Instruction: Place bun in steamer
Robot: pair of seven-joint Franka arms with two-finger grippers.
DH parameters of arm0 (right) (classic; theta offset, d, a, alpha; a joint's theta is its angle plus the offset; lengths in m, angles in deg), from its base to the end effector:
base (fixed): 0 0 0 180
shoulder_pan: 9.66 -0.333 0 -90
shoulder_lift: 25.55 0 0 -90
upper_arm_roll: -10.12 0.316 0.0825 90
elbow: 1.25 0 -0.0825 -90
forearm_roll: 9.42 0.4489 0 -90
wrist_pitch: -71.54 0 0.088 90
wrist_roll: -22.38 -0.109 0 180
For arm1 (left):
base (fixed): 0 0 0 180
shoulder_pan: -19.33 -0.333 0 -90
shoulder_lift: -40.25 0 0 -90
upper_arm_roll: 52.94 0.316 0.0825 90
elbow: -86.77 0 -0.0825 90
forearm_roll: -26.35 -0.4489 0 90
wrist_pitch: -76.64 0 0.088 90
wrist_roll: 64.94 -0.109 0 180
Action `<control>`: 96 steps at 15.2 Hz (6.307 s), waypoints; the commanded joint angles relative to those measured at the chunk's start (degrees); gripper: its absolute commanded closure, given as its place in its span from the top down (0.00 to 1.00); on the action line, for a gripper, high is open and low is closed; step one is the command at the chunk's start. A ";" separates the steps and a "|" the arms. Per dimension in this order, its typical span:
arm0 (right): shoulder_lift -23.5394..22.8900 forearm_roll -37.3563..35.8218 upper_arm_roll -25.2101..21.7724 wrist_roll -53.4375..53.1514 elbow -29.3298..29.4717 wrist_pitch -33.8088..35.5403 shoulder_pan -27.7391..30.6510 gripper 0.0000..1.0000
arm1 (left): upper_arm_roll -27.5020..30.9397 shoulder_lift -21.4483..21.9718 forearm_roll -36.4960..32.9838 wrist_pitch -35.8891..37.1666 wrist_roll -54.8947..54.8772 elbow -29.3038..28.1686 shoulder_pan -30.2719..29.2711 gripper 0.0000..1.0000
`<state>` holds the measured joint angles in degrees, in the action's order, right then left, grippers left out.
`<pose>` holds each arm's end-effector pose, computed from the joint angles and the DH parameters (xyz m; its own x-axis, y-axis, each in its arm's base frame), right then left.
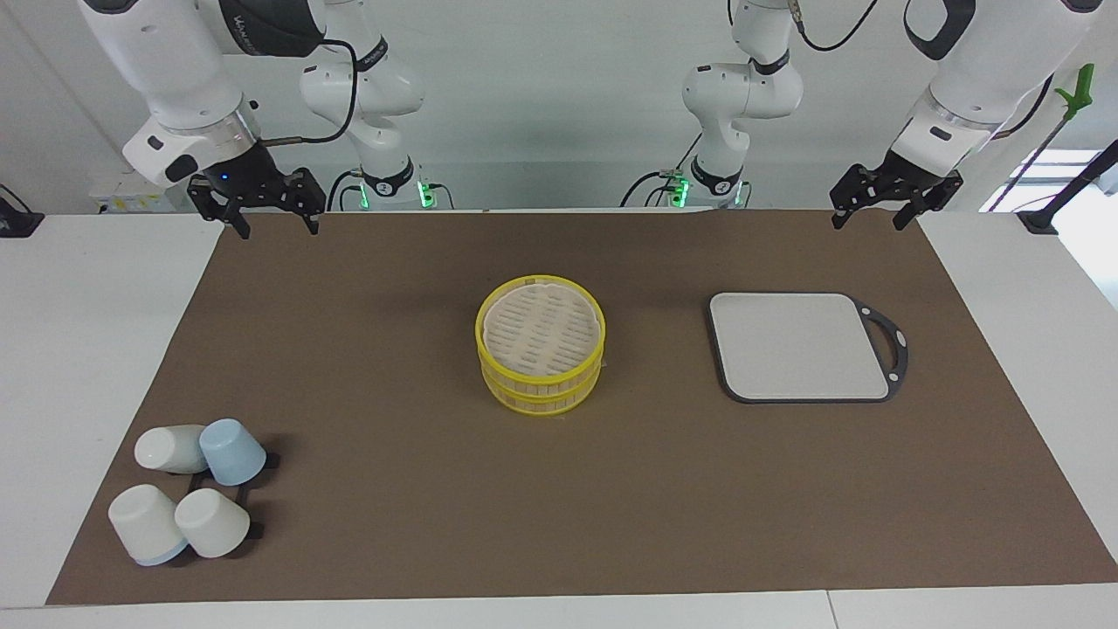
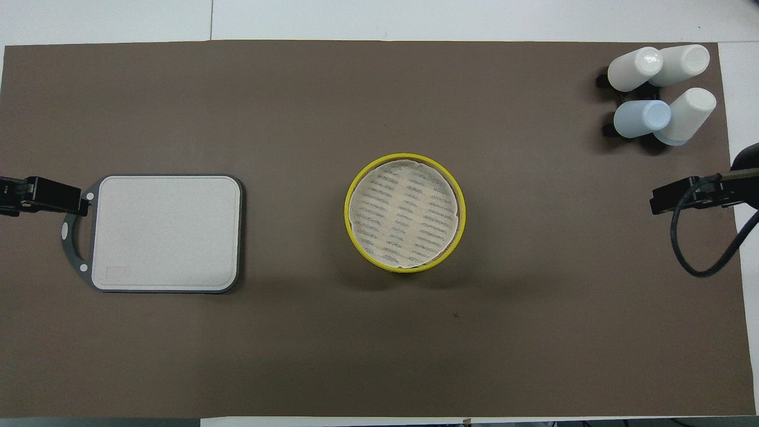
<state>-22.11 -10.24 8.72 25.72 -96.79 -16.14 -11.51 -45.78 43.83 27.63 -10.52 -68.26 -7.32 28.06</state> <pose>0.5944 0.0027 0.6039 0.9948 0.0656 -0.0777 0.0665 -0.9978 0.0083 0.5936 -0.0167 0.6178 0.9946 -0.0870 -0.0571 -0.0852 -0.9958 0.0335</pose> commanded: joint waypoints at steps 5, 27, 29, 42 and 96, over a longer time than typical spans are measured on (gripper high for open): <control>-0.63 2.04 0.69 -0.53 0.87 -1.17 -1.65 1.00 | 0.48 0.03 -0.05 -0.64 -0.46 0.14 0.41 1.00; -29.20 2.57 1.49 -41.23 6.25 -32.01 -38.14 0.73 | 0.48 0.03 -0.05 -0.82 -0.46 0.14 0.41 1.00; -28.76 2.57 1.49 -40.70 4.40 -33.60 -38.14 0.57 | 0.48 0.03 -0.05 -0.82 -0.46 0.14 0.50 1.00; -29.20 2.40 0.96 -37.82 15.89 -17.30 -33.67 0.00 | 0.48 0.12 -0.05 -0.90 -0.10 0.05 0.68 1.00; -19.16 6.17 1.84 -15.46 2.89 -22.94 -31.44 0.00 | -1.28 -3.85 2.24 -24.71 5.85 -20.40 5.99 0.35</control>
<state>-36.72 -4.31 11.03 12.65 -96.16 -34.87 -40.50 -46.26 37.17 28.89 -34.09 -51.25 -21.51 40.46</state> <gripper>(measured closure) 0.912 0.639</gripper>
